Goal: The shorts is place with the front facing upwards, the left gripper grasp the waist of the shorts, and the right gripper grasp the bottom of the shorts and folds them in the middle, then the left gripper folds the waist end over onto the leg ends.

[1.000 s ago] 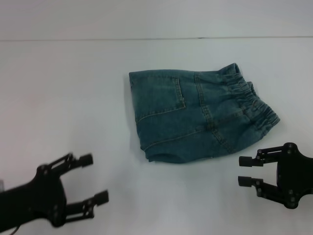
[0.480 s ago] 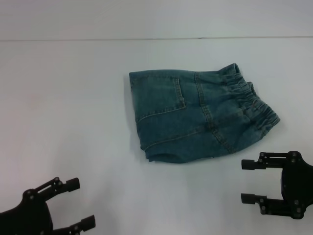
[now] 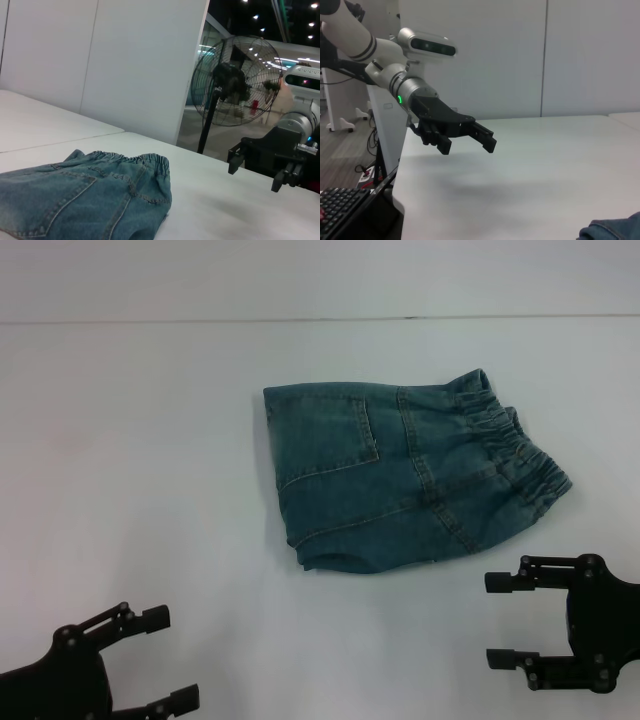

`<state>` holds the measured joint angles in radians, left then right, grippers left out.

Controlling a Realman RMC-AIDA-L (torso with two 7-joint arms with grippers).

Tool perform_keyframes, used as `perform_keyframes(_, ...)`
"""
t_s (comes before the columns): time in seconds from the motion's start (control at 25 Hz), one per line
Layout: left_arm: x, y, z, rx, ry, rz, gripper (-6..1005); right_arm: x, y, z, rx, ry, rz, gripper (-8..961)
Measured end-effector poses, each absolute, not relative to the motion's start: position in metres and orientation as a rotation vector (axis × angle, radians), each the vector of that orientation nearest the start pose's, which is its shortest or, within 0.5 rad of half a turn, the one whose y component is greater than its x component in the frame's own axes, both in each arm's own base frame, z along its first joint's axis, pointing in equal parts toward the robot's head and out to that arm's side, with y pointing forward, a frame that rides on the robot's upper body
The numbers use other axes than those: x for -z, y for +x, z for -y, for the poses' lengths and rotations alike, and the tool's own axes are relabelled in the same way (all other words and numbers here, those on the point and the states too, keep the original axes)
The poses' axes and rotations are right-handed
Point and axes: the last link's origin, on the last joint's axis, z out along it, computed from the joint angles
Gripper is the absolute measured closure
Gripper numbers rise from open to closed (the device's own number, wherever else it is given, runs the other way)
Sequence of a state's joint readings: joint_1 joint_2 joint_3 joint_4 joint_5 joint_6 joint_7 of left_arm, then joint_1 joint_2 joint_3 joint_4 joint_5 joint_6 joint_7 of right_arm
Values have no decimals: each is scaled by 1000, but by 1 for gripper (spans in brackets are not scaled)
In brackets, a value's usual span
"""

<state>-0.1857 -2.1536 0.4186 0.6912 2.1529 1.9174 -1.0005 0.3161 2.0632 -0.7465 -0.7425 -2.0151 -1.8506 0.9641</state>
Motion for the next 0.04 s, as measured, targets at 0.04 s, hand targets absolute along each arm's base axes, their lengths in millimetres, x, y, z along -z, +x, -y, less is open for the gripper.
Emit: perform_keyframes(0.04,-1,-326,-185,879,-2662,561,90,-12,295,-244,-714,-2899,-116,233)
